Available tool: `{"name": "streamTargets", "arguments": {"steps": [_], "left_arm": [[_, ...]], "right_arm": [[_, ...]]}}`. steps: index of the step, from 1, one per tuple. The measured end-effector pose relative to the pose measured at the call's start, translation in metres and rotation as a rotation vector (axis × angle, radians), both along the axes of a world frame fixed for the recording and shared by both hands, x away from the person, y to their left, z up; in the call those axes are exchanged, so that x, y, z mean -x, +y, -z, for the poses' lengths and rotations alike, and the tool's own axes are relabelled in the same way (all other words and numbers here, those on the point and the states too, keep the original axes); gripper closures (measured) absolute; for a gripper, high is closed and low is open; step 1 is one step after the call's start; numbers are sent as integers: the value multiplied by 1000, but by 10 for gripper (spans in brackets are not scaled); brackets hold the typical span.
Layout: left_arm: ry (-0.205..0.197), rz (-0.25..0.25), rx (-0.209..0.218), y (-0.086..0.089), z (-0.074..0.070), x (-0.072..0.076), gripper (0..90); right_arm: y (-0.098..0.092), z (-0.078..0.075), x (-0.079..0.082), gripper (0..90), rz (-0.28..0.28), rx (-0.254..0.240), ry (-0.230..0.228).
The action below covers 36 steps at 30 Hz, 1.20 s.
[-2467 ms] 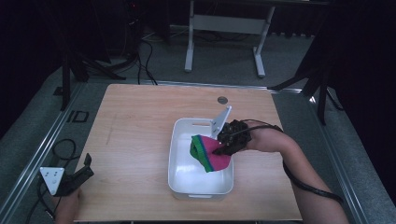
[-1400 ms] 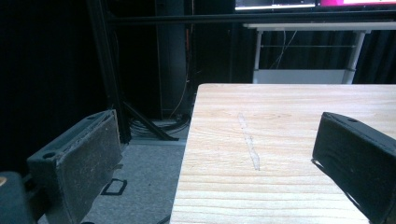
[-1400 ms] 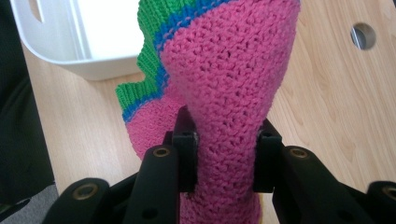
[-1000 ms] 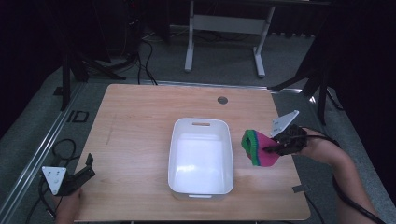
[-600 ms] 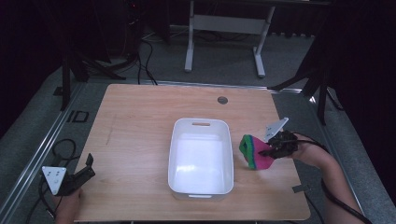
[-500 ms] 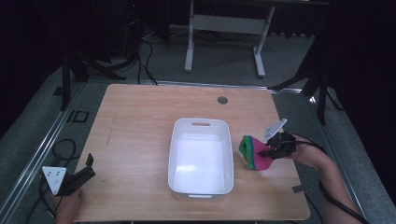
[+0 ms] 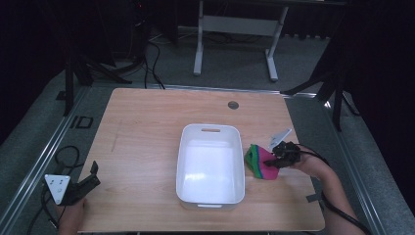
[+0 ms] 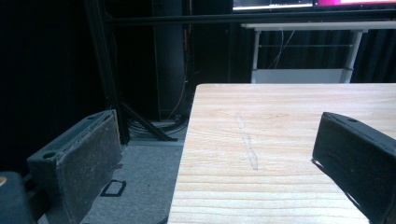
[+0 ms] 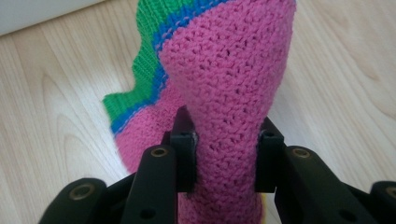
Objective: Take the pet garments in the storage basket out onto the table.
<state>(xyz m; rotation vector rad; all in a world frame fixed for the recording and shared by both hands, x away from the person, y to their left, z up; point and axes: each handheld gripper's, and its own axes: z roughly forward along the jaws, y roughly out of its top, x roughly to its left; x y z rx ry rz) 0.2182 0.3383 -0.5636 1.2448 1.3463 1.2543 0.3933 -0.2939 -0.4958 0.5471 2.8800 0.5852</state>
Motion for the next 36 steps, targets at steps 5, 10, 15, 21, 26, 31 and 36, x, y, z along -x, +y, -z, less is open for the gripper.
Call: {"name": "streamTargets", "arguments": {"steps": [5,10,15,21,26,31,36], "left_arm": [[-1,2,1,0,0,0,18],[-1,3,3,0,0,0,18],[0,2,3,0,0,0,18],[1,3,4,0,0,0,18],[-1,4,5,0,0,0,18],[0,2,5,0,0,0,18],[0,4,5,0,0,0,18]], "right_arm": [[10,10,1,673,8,6,-10],[14,4,5,516,-4,18,-22],[13,-13,7,328,-5,-20,-56],[2,-35,11,134,27,-128,-70],[-15,-39,11,134,116,-176,-135],[-38,-39,11,136,249,-257,-217],[-57,-32,15,136,383,-299,-275]]}}
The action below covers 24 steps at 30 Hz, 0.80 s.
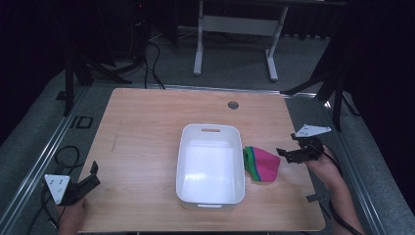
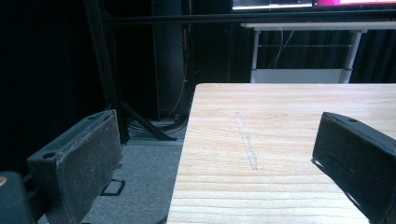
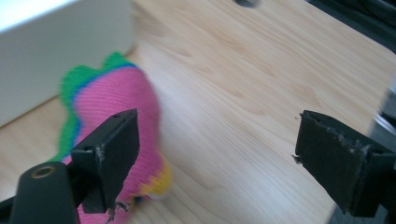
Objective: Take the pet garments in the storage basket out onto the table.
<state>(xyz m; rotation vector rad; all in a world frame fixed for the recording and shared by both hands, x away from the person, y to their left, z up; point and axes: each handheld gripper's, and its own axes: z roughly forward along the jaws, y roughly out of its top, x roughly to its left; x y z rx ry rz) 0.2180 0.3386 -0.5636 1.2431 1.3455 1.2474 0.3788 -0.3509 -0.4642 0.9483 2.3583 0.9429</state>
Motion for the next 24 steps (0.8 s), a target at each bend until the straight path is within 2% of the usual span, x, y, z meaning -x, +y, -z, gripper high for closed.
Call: {"name": "streamTargets", "arguments": {"steps": [5,6,7,12,15,20,24], "left_arm": [[0,0,0,0,0,0,18],[-1,0,1,0,0,0,18],[0,1,2,0,0,0,18],[-1,2,3,0,0,0,18],[-1,3,7,0,0,0,18],[-1,4,8,0,0,0,18],[-1,3,4,0,0,0,18]], "right_arm": [[-16,17,6,137,121,-51,-9],[-16,17,6,137,121,-51,-9],[-22,27,10,137,169,-73,-13],[-29,45,19,137,271,-117,-36],[-34,52,25,137,336,-136,-64],[-43,59,39,137,445,-197,-132],[-48,62,53,137,509,-203,-171]]}}
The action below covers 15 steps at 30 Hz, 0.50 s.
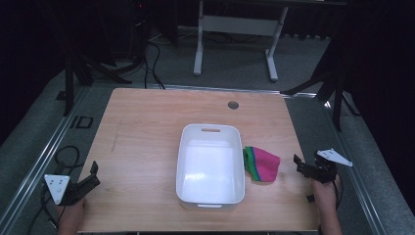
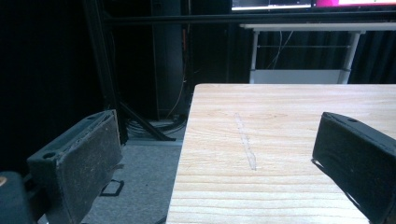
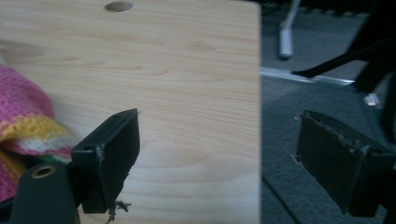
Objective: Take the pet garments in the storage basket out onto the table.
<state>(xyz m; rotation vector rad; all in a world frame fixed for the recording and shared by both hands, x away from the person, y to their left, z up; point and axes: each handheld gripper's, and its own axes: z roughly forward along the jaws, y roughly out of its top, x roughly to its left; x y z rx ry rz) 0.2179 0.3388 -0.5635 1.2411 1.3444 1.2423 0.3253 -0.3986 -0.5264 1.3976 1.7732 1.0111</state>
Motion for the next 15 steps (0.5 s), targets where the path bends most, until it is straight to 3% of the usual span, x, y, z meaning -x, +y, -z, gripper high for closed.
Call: {"name": "streamTargets", "arguments": {"steps": [3,8,15], "left_arm": [[1,0,-2,0,0,0,18],[1,0,-2,0,0,0,18],[1,-1,-2,0,0,0,18]], "right_arm": [[-2,4,9,137,37,14,-8],[-4,12,24,137,75,-8,-24],[-3,19,42,135,118,-40,-97]]}}
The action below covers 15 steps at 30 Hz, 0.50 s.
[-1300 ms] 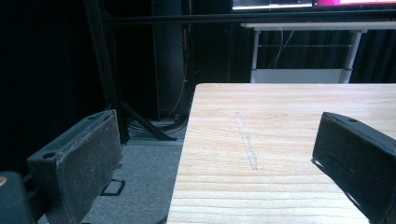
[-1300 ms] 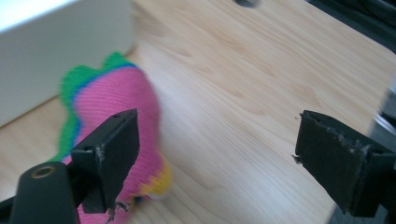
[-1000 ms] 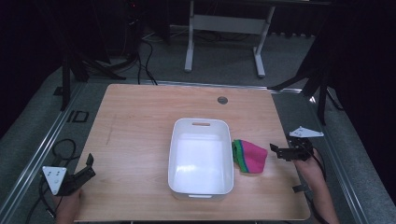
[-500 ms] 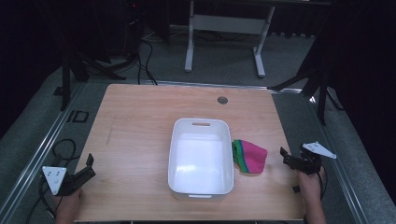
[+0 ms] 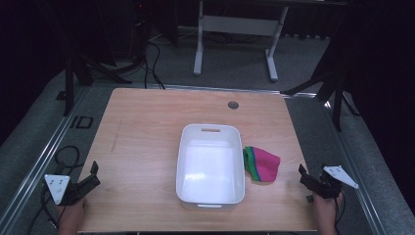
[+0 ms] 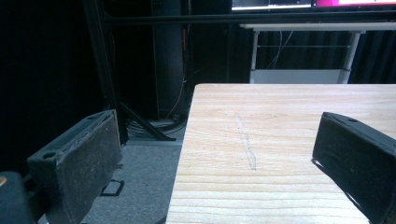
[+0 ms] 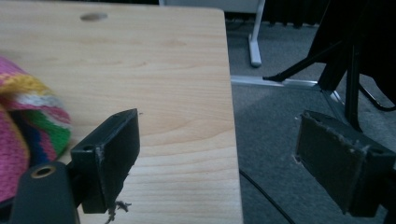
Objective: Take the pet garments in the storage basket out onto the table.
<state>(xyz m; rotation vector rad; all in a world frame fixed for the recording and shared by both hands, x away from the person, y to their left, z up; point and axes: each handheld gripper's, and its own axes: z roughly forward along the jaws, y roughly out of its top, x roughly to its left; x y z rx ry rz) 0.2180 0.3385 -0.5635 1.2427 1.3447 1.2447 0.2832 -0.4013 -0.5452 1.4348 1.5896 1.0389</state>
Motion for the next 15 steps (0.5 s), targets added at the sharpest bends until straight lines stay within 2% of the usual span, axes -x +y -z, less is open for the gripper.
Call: {"name": "streamTargets", "arguments": {"steps": [1,7,15], "left_arm": [[0,0,0,0,0,0,18],[0,1,0,0,0,0,18],[-1,2,0,0,0,0,18]], "right_arm": [[0,0,0,135,0,0,0],[0,3,14,135,28,-16,-81],[-2,8,17,137,64,-11,-94]]}}
